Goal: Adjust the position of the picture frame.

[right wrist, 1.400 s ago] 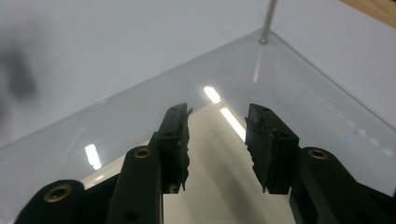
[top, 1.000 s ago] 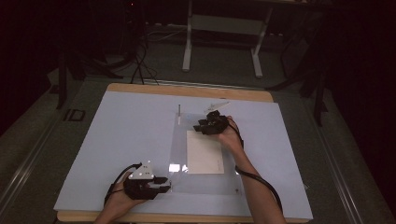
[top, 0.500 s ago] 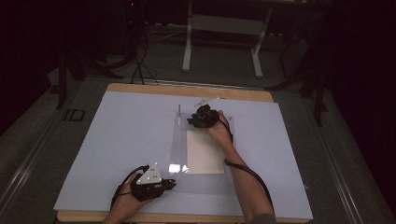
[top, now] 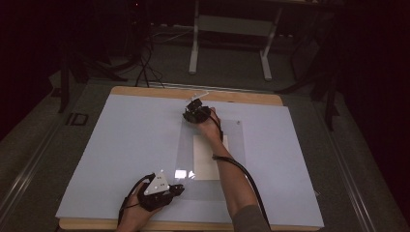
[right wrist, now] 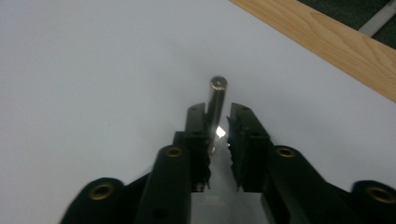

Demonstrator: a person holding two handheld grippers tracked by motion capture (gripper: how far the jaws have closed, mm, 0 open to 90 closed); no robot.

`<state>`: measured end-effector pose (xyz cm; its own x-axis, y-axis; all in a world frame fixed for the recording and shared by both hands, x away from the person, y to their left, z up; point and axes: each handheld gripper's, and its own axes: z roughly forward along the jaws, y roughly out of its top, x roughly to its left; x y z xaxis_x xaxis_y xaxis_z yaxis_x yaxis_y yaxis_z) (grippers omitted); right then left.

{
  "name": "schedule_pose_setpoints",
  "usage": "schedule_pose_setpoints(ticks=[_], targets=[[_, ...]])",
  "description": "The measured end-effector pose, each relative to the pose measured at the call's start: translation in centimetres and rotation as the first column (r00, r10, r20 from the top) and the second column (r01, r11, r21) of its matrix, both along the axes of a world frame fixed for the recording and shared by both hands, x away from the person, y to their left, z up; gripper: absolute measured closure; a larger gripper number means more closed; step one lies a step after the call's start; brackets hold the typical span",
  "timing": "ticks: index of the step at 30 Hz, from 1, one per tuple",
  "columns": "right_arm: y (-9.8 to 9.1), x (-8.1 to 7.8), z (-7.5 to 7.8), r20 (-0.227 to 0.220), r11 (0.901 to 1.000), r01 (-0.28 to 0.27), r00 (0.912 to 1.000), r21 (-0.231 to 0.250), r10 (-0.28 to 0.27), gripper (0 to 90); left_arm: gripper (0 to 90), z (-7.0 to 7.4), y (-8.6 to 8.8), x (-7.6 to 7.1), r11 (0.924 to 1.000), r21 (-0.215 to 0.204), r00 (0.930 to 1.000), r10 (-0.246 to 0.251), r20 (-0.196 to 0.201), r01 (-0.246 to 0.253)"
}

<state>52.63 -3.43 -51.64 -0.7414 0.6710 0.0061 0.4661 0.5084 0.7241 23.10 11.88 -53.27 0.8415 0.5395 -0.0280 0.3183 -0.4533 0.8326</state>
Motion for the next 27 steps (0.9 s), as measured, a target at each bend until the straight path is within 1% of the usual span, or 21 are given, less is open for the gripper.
schedule_pose_setpoints(ticks=[1,2,4,6,7,9,10,11,12,13,15,16,17,18,19,22,23,26,27], targets=[[0.0,0.0,0.0,0.0,1.0,0.0,1.0,0.0,0.0,81.5,83.2,0.0,0.0,0.0,1.0,0.0,1.0,0.0,0.0,0.0],[0.2,-0.1,0.0,0.0,1.0,0.001,1.0,-0.004,-0.001,83.4,83.2,0.0,-0.1,0.0,1.0,0.001,1.0,0.004,0.0,-0.004],[0.6,-0.2,0.0,0.015,0.9996,0.001,0.9999,-0.028,-0.001,83.3,83.0,0.0,-0.1,-0.1,0.9998,0.004,0.9998,0.018,-0.002,-0.018],[0.6,-0.1,-0.1,0.009,0.9997,0.007,0.9999,-0.021,-0.006,82.9,82.7,0.0,-0.2,-0.1,0.9996,0.0,0.9996,0.028,-0.009,-0.028],[0.6,-0.1,-0.2,0.006,0.9997,0.009,0.9999,-0.024,-0.008,82.7,82.3,-0.1,-0.3,-0.1,0.9994,0.004,0.9992,0.034,-0.02,-0.034],[0.8,-0.1,-0.7,0.003,0.999,0.009,1.0,-0.043,-0.008,82.8,79.4,-0.5,-0.6,-0.1,0.9982,0.046,0.999,0.038,-0.024,-0.037],[0.8,-0.2,-0.9,0.004,0.999,0.009,0.9999,-0.043,-0.009,83.3,78.8,-0.7,-0.8,-0.1,0.9965,0.073,0.9988,0.042,-0.025,-0.04],[0.7,-0.2,-1.0,0.0,0.9995,0.017,0.9999,-0.026,-0.017,84.2,79.7,-0.7,-0.9,-0.1,0.9962,0.073,0.9984,0.049,-0.027,-0.047],[0.6,-0.1,-1.0,-0.004,0.9996,0.018,0.9998,-0.021,-0.018,84.7,82.4,-0.7,-0.7,0.1,0.9975,0.053,0.9977,0.05,-0.046,-0.048],[0.6,-0.1,-0.9,-0.006,0.9995,0.024,0.9997,-0.02,-0.024,84.9,82.5,-0.7,-0.6,0.1,0.9978,0.045,0.9973,0.05,-0.053,-0.048],[0.6,-0.1,-0.9,-0.01,0.9995,0.025,0.9996,-0.018,-0.025,85.2,83.1,-0.7,-0.7,0.0,0.9971,0.05,0.9972,0.06,-0.046,-0.058],[0.6,-0.1,-0.9,-0.012,0.9995,0.026,0.9996,-0.017,-0.026,85.2,83.4,-0.7,-0.7,0.0,0.997,0.048,0.9967,0.062,-0.052,-0.06],[0.7,-0.1,-0.9,-0.01,0.9994,0.026,0.9996,-0.024,-0.026,85.4,83.4,-0.7,-0.6,0.1,0.9976,0.036,0.996,0.061,-0.065,-0.059],[0.7,-0.2,-0.8,-0.01,0.9992,0.026,0.9996,-0.031,-0.026,85.5,83.3,-0.8,-0.4,0.2,0.9983,0.013,0.9946,0.058,-0.086,-0.057],[0.8,-0.2,-0.8,-0.005,0.9988,0.025,0.9997,-0.042,-0.025,85.5,83.2,-0.8,-0.4,0.3,0.9983,0.007,0.9942,0.058,-0.091,-0.058],[0.8,-0.3,-0.7,-0.006,0.9983,0.018,0.9998,-0.055,-0.019,85.5,83.2,-0.8,-0.4,0.2,0.9982,-0.003,0.9934,0.06,-0.097,-0.061],[0.8,-0.3,-0.6,0.001,0.9978,0.011,0.9999,-0.065,-0.011,85.5,83.2,-0.7,-0.4,0.2,0.9981,-0.008,0.9931,0.06,-0.101,-0.061],[0.8,-0.3,-0.4,0.002,0.9976,0.005,1.0,-0.07,-0.005,85.5,82.7,-0.7,0.0,0.5,0.9974,-0.043,0.9903,0.052,-0.129,-0.058],[0.7,-0.3,-0.4,0.003,0.9974,0.007,1.0,-0.071,-0.007,85.5,82.6,-0.7,0.1,0.5,0.9971,-0.045,0.9899,0.056,-0.131,-0.062]])
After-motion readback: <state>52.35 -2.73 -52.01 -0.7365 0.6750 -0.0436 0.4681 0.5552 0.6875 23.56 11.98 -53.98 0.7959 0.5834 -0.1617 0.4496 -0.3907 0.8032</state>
